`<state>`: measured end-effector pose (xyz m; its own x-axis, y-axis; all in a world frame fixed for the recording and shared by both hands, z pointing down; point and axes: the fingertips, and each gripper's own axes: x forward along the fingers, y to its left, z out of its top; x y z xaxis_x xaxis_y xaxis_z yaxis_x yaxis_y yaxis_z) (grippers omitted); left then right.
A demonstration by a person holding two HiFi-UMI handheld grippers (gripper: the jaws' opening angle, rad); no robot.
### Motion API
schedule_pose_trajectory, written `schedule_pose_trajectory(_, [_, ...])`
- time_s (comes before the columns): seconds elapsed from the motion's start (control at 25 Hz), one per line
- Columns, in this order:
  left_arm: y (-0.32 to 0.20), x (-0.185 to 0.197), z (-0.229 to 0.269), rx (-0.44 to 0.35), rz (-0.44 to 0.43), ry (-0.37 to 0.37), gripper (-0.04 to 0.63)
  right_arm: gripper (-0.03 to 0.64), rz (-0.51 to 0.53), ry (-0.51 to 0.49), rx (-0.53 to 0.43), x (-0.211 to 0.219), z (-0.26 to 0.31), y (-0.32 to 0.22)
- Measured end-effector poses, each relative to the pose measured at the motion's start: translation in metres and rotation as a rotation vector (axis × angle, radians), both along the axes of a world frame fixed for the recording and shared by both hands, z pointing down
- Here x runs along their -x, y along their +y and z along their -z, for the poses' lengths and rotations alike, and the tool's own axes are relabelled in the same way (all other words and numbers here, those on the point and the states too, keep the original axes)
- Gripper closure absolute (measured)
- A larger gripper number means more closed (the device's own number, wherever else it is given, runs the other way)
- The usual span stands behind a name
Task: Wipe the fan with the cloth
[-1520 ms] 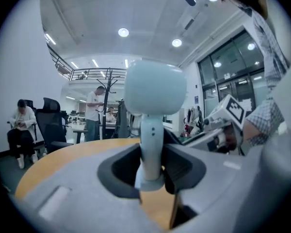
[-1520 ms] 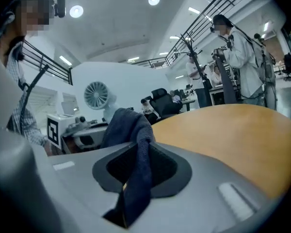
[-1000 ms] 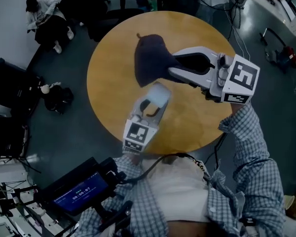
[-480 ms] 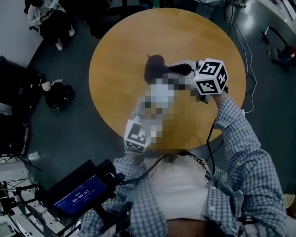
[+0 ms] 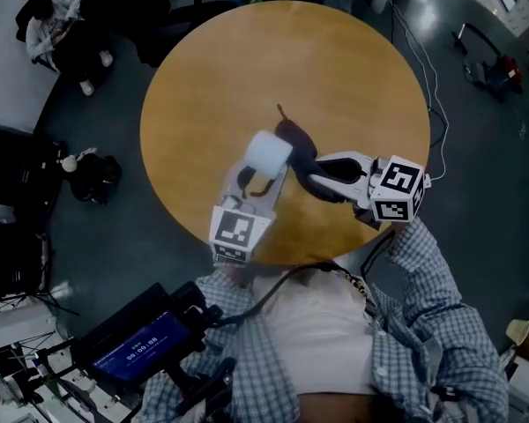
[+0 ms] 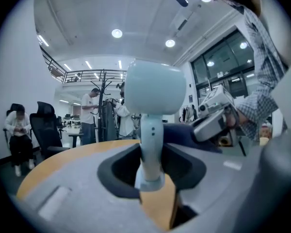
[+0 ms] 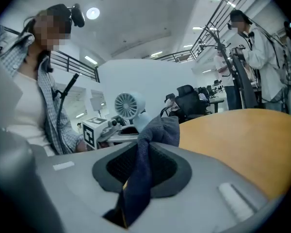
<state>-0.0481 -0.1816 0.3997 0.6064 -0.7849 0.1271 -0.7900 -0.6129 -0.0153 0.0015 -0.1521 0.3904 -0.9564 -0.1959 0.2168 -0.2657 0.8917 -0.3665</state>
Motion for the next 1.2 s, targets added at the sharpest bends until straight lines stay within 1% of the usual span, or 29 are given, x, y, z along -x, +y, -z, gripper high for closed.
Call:
schedule_pose_trajectory(0.04, [0.001, 0.000, -0.001, 0.003, -0.001, 0.002, 0.459, 0.543, -0.013, -0.032, 0.022, -0.004, 0.003, 0.007])
schedule_pose_trajectory(0.12, [0.007, 0.004, -0.004, 0.010, -0.002, 0.011, 0.459, 0.543, -0.082, -0.087, 0.071, -0.015, 0.008, 0.016])
schedule_pose_trajectory(0.24, [0.022, 0.012, -0.007, 0.019, -0.003, 0.016, 0.459, 0.543, -0.210, -0.104, 0.149, -0.031, 0.004, 0.025])
schedule_pose_trajectory(0.32, [0.021, 0.013, -0.016, 0.033, 0.004, 0.016, 0.459, 0.543, -0.254, -0.081, 0.209, -0.040, -0.012, 0.021])
schedule_pose_trajectory(0.44, [-0.001, 0.009, -0.044, 0.067, 0.021, 0.004, 0.459, 0.543, -0.279, -0.031, 0.304, -0.050, -0.055, -0.004])
schedule_pose_trajectory(0.52, [-0.009, 0.006, -0.064, 0.090, 0.025, -0.002, 0.459, 0.543, -0.291, 0.015, 0.344, -0.052, -0.084, -0.018])
schedule_pose_trajectory(0.64, [-0.009, 0.006, -0.088, 0.118, 0.028, -0.028, 0.459, 0.543, -0.302, 0.088, 0.384, -0.049, -0.121, -0.025])
schedule_pose_trajectory(0.84, [-0.007, -0.002, -0.116, 0.166, 0.018, -0.052, 0.459, 0.541, -0.343, 0.093, 0.464, -0.046, -0.155, -0.033])
schedule_pose_trajectory(0.96, [-0.008, -0.008, -0.129, 0.185, 0.015, -0.080, 0.459, 0.541, -0.381, 0.149, 0.468, -0.053, -0.173, -0.034])
schedule_pose_trajectory(1.08, [-0.012, -0.010, -0.139, 0.186, 0.022, -0.096, 0.459, 0.540, -0.394, 0.234, 0.431, -0.060, -0.186, -0.036])
schedule_pose_trajectory(1.2, [-0.012, -0.010, -0.143, 0.197, 0.028, -0.105, 0.459, 0.537, -0.396, 0.298, 0.382, -0.064, -0.190, -0.034])
